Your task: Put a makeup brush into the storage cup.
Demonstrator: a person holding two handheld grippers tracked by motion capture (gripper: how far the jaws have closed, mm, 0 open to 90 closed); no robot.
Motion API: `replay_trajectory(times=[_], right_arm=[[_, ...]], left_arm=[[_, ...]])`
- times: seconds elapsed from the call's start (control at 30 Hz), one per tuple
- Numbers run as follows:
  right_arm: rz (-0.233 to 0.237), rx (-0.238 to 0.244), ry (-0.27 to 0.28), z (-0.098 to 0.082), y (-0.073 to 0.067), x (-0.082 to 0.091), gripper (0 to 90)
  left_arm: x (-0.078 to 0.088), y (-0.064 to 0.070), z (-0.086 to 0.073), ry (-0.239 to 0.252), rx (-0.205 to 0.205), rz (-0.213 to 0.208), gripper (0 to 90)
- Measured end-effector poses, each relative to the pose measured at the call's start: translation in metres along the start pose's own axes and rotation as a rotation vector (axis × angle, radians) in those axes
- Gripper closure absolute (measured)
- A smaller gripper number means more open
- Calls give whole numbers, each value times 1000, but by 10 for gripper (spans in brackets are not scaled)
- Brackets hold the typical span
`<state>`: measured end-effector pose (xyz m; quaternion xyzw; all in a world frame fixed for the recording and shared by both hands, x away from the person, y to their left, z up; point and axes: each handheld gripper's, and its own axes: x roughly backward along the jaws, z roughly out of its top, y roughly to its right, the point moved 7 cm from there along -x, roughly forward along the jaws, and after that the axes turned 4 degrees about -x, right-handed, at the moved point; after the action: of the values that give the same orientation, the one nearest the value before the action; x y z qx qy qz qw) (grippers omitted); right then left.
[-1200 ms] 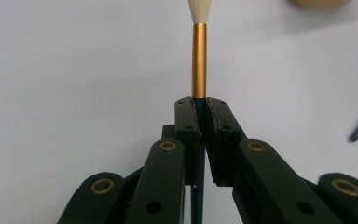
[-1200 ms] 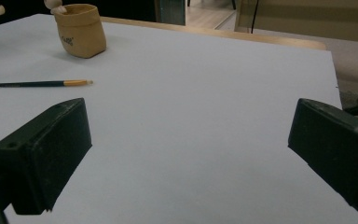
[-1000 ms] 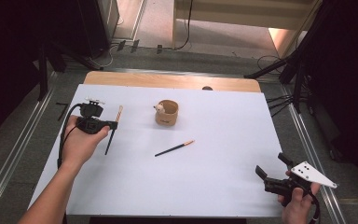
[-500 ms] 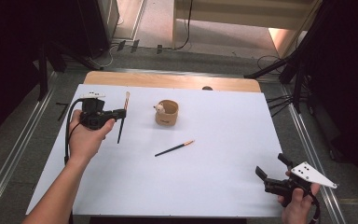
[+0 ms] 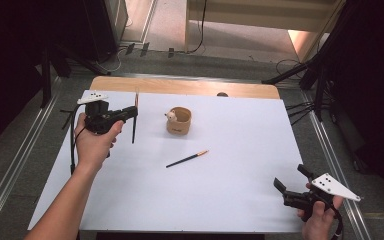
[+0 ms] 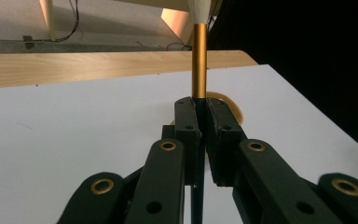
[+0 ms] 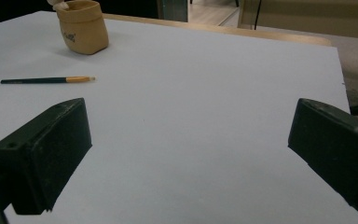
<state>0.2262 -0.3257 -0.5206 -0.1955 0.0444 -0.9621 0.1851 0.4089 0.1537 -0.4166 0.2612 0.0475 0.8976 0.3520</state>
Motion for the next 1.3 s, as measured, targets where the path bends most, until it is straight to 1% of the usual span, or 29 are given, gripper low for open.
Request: replay_trajectory(times=[0.07, 0.1, 0.13, 0.17, 0.2, 0.23, 0.3, 0.4, 0.43, 0.47, 0.57, 0.63, 0.7, 0.8, 0.87, 0.93, 1.1, 1.23, 1.27, 1.3], right_arm=[[1, -3, -2, 0, 0, 0, 0], [-1, -3, -3, -1, 0, -1, 0], [0, -4, -3, -1, 0, -1, 0], [0, -2, -3, 0, 0, -1, 0], [-1, 0, -1, 0, 0, 0, 0], [-2, 2, -1, 0, 0, 0, 0], [-1, -6, 0, 0, 0, 0, 0], [1, -8, 2, 0, 0, 0, 0], [1, -8, 2, 0, 0, 0, 0], [-1, -5, 1, 0, 0, 0, 0], [2, -2, 0, -1, 0, 0, 0], [2, -2, -1, -1, 0, -1, 0], [0, -3, -1, -1, 1, -1, 0], [1, -6, -3, -1, 1, -1, 0], [4, -6, -3, -1, 0, -1, 0], [4, -5, -4, -1, 0, -2, 0], [7, -3, -4, -2, -1, -2, 0], [5, -1, -5, -1, -1, -2, 0], [4, 0, -5, -1, -1, -2, 0], [5, 1, -5, -1, -1, -2, 0]], left_arm=[[-1, 1, 1, 7, -7, 0, 847], [-3, 1, 2, 25, -23, 5, 847], [-3, 1, 2, 25, -23, 5, 847], [-4, 2, 3, 38, -32, 3, 847], [-4, 2, 4, 51, -34, 3, 847], [-5, 3, 6, 75, -36, -5, 847], [-6, 4, 7, 84, -40, -9, 847], [-9, 6, 10, 124, -42, -21, 847], [-9, 6, 10, 124, -42, -21, 847], [-9, 6, 12, 143, -37, -17, 847], [-10, 5, 13, 152, -35, -20, 847], [-11, 6, 15, 166, -32, -24, 847], [-12, 7, 17, 180, -38, -23, 847], [-15, 6, 18, 196, -37, -17, 847], [-17, 4, 19, 217, -42, -7, 847], [-18, 4, 19, 221, -39, -11, 847], [-20, 6, 20, 232, -54, -10, 847], [-22, 7, 22, 246, -38, -13, 846], [-22, 8, 24, 260, -47, -17, 846], [-23, 9, 25, 261, -50, -16, 846]])
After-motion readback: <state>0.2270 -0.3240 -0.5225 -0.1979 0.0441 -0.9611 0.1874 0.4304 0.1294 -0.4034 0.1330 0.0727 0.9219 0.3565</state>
